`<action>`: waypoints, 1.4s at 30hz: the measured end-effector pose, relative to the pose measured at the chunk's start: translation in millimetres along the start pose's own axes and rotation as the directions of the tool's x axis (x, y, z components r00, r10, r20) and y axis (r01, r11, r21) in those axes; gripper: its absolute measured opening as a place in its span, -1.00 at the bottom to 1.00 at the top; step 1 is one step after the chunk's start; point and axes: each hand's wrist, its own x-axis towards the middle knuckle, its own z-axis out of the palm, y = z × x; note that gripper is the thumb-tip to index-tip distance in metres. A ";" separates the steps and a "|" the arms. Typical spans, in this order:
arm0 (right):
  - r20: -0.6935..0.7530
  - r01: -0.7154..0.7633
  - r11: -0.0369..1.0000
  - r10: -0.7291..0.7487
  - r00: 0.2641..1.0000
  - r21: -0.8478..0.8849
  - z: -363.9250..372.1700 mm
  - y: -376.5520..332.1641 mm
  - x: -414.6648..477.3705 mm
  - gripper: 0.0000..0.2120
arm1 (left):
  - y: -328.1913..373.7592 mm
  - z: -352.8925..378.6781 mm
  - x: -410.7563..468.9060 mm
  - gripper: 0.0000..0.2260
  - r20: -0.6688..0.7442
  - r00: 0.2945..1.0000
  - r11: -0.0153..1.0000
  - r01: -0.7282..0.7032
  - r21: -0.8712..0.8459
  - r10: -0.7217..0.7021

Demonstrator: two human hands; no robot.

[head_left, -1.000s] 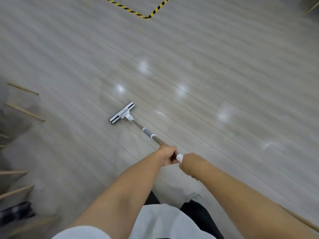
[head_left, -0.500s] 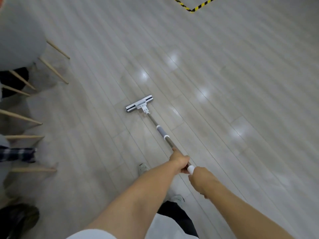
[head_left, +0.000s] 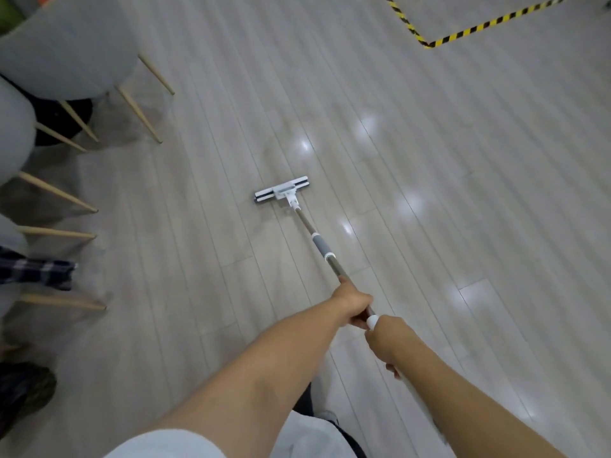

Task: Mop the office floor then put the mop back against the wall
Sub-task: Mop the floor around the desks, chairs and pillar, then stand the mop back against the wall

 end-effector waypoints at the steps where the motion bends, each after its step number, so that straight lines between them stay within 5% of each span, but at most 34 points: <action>1: -0.018 0.026 0.998 -0.027 0.999 -0.056 -13.1 -1.2 -1.6 -0.78 | 9.7 3.8 0.1 -0.19 0.010 1.000 0.999 -0.002 -0.041 0.002; 7: -0.176 0.133 0.892 -0.229 0.957 -0.432 -79.9 -12.5 -14.5 -0.61 | 67.7 20.0 5.4 -0.28 0.012 0.999 0.927 -0.035 -0.372 0.042; 13: -0.220 0.175 0.817 -0.343 0.913 -0.549 -120.3 -13.1 -19.1 -0.61 | 107.9 10.9 15.5 -0.95 -0.009 1.000 0.838 0.012 -0.546 -0.019; 23: -0.184 0.212 0.659 -0.479 0.858 -0.722 -229.5 77.3 8.6 -0.71 | 162.1 112.3 -7.1 -0.94 0.051 0.998 0.701 0.018 -0.713 0.027; 31: -0.006 0.276 0.298 -0.689 0.724 -0.914 -271.4 59.5 -41.5 -0.71 | 166.1 102.4 -51.6 -0.87 -0.137 0.989 0.400 -0.147 -0.905 0.053; 42: 0.256 0.165 -0.198 -0.825 0.503 -0.966 -146.5 -62.4 -184.9 -0.70 | 47.8 -34.8 -158.1 -0.82 -0.439 0.897 -0.016 -0.439 -0.898 0.042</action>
